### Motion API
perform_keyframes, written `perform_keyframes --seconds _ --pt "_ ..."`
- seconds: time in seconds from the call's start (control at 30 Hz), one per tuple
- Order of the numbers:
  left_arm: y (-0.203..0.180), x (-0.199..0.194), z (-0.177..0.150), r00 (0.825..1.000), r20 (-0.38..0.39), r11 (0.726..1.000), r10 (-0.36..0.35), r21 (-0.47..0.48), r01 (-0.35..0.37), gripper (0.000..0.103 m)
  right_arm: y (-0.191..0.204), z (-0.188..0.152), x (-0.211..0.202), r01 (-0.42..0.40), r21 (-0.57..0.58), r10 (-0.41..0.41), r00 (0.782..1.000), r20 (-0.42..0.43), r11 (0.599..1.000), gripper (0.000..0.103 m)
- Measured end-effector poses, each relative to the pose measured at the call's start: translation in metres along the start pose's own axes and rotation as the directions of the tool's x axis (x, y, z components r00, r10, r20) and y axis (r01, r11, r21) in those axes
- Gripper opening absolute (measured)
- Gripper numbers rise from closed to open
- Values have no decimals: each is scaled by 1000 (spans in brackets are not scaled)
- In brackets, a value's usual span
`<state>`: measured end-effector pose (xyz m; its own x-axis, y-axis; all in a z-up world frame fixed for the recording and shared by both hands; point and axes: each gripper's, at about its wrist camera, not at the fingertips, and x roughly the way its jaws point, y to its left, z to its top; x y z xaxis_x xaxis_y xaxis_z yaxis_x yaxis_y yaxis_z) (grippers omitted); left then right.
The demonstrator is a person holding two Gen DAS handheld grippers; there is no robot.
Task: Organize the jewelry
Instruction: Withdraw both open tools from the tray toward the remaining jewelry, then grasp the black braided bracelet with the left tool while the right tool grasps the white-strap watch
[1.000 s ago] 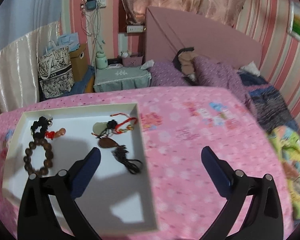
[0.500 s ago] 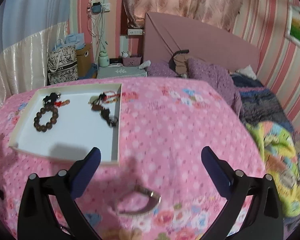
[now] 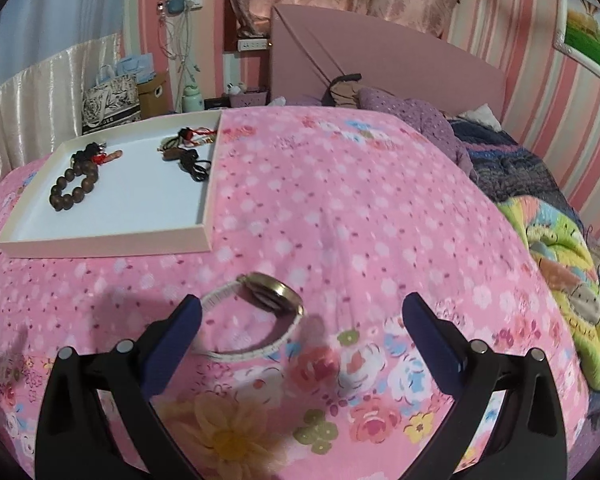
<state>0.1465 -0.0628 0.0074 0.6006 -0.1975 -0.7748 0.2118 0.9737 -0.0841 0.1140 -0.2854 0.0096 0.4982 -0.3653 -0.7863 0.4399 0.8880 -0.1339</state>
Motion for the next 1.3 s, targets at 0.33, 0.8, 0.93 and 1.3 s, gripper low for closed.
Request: perform_keyframes --seconds 0.33,0.8,0.93,1.3 --pt "-31 20 -31 995 -79 994 -55 87 62 91 8 -10 14 33 -38 -34 999 -34 999 77" --pt "-46 47 -38 989 -144 991 -25 127 43 54 11 -14 40 -15 -22 12 993 -114 1000 43" --pt "-47 50 -37 989 -142 991 -26 126 44 42 14 -14 43 -22 -25 18 992 -123 999 37" --pt "-51 51 -36 992 -128 988 -18 148 37 16 15 -16 44 -23 -30 20 994 -106 999 23"
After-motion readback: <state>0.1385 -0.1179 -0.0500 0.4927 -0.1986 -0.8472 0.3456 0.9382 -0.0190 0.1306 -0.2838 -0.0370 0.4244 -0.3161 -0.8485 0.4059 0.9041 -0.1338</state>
